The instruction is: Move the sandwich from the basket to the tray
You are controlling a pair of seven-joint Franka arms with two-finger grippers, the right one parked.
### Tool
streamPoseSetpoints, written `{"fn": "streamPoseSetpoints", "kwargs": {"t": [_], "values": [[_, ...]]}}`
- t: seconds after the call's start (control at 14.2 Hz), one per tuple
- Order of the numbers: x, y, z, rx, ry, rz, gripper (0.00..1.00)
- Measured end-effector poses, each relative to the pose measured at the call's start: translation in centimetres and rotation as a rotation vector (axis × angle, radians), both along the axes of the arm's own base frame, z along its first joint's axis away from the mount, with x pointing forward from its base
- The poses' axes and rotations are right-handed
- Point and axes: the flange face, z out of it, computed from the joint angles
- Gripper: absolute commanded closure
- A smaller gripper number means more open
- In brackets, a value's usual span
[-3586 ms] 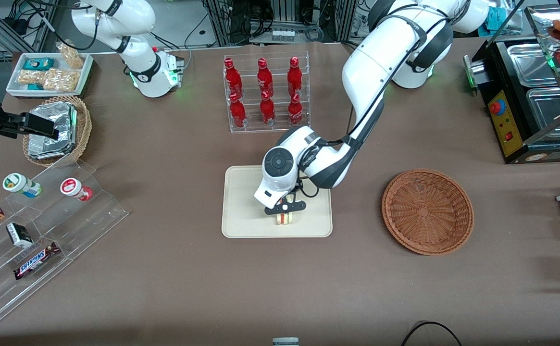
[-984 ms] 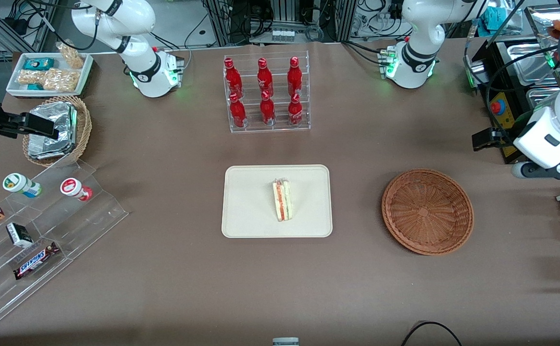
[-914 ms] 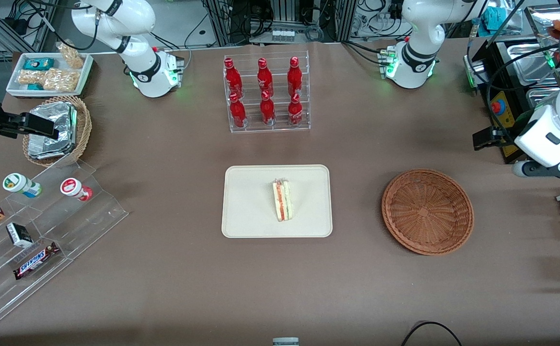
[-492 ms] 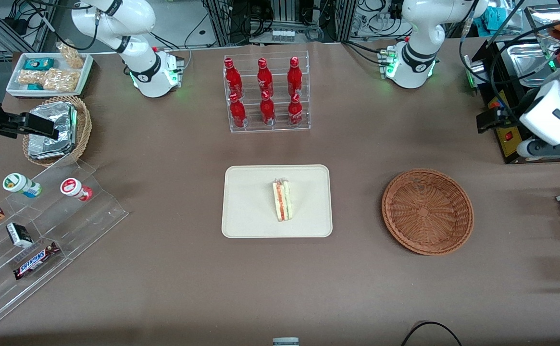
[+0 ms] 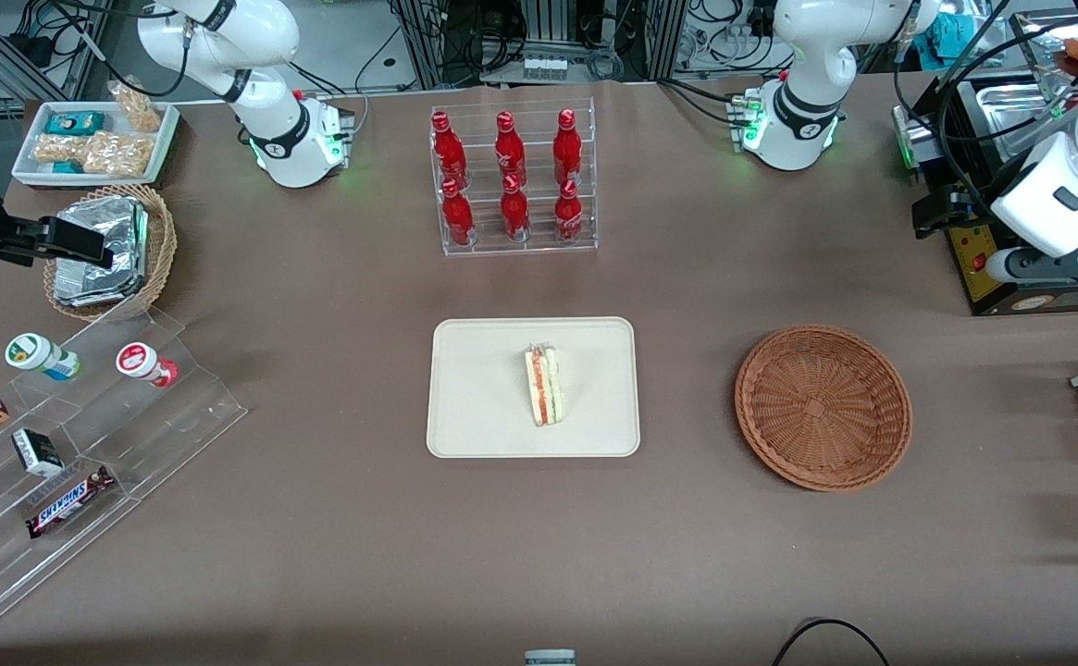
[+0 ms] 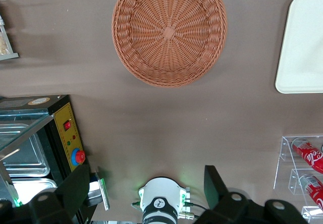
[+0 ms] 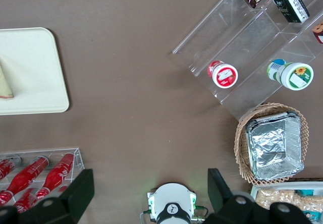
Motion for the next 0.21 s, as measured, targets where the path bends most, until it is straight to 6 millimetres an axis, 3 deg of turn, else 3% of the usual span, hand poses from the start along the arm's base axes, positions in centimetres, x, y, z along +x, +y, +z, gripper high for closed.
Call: {"fn": "streamPoseSetpoints", "kwargs": {"t": [0.21], "values": [[-0.01, -0.06, 0.7, -0.002, -0.017, -0.001, 0.0]]}}
